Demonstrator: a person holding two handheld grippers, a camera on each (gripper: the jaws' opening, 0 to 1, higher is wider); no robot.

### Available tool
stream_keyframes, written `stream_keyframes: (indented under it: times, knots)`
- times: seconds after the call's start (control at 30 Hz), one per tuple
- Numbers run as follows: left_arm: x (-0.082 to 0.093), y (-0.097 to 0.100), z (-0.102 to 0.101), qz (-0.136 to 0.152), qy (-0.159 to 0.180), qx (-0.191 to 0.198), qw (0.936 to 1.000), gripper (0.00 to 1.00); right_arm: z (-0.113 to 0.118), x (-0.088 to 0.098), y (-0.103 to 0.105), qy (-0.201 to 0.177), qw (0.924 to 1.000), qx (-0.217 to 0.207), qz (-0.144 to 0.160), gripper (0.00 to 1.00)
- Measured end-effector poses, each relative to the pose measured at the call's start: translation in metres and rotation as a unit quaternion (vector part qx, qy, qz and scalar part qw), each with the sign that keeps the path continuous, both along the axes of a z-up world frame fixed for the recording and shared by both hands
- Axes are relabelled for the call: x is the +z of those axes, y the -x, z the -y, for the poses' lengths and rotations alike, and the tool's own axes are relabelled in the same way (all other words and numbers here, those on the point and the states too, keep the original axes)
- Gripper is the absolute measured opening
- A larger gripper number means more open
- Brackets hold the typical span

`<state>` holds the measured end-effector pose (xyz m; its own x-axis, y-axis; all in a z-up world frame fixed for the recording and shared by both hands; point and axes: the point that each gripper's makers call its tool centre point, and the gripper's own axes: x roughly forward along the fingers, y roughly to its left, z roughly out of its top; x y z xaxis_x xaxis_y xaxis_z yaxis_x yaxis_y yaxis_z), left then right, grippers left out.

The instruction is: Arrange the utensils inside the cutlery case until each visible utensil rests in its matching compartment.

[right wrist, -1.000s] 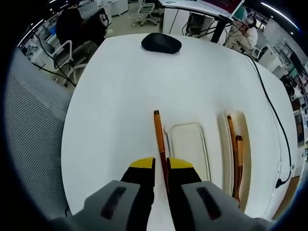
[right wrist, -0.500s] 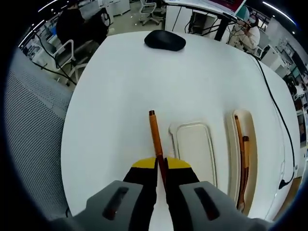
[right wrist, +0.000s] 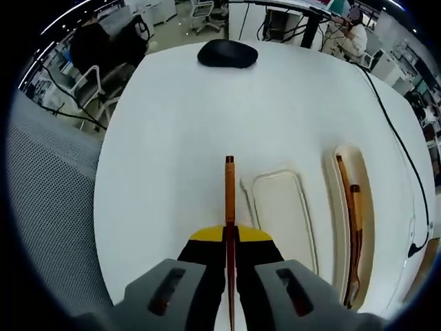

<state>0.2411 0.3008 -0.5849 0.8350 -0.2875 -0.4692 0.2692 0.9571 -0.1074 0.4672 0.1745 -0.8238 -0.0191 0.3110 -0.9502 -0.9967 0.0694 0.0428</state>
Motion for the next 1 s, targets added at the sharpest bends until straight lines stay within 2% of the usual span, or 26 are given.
stream_keyframes:
  times: [0.07,0.2,0.47,0.57,0.83,1.0]
  knots:
    - [0.002,0.000,-0.002,0.001,0.001,0.002,1.0000,0.78,-0.002,0.006,-0.002,-0.017,0.9998,0.002,0.005,0.01]
    - [0.004,-0.002,0.000,0.006,0.000,-0.002,1.0000,0.78,-0.001,0.020,-0.007,-0.023,0.9997,0.005,0.010,0.01]
    - [0.010,-0.014,0.011,0.021,0.008,-0.018,0.9996,0.78,0.007,0.043,-0.024,-0.009,0.9997,0.012,0.019,0.01]
    - [0.013,-0.015,0.013,0.025,0.007,-0.023,0.9994,0.78,0.011,0.052,-0.029,-0.002,0.9993,0.028,0.025,0.01]
    - [0.010,-0.014,0.011,0.021,0.003,-0.025,0.9995,0.78,0.021,0.062,-0.038,0.013,0.9987,0.041,0.027,0.01]
    - [0.008,-0.013,0.011,0.016,0.004,-0.024,0.9996,0.78,0.023,0.068,-0.045,0.007,0.9987,0.042,0.029,0.01]
